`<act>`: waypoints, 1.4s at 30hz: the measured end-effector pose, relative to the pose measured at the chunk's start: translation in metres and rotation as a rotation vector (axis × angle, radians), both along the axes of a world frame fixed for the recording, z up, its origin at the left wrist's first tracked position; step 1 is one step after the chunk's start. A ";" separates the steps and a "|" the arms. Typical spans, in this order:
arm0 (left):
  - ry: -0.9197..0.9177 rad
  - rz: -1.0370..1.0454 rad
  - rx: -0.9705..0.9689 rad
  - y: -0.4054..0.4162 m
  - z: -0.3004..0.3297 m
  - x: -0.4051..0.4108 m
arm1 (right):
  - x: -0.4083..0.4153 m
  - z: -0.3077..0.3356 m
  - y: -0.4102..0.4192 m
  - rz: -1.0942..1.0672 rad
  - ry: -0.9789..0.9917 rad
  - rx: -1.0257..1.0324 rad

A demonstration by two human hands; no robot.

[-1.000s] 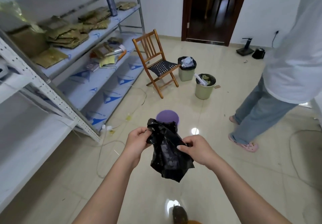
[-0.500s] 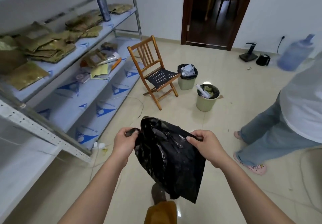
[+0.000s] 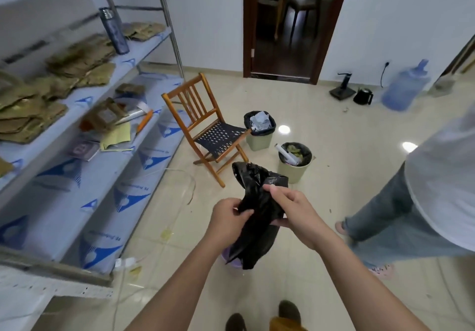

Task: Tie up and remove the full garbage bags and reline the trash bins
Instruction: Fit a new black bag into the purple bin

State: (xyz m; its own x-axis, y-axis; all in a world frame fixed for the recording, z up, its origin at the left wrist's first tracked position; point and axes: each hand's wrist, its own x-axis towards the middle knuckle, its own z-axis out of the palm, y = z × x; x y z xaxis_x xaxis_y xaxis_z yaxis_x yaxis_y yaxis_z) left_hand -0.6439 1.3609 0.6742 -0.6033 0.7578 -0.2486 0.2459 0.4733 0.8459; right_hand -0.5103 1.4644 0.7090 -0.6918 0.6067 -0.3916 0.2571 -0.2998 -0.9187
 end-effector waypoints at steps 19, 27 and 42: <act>0.051 -0.071 0.069 0.067 0.034 -0.052 | -0.077 0.013 0.091 0.109 -0.027 0.118; -0.010 -0.085 0.141 0.083 0.040 -0.058 | -0.072 0.009 0.109 0.038 -0.099 0.336; 0.135 0.033 0.070 0.088 0.046 -0.076 | -0.055 0.009 0.132 0.240 -0.183 0.235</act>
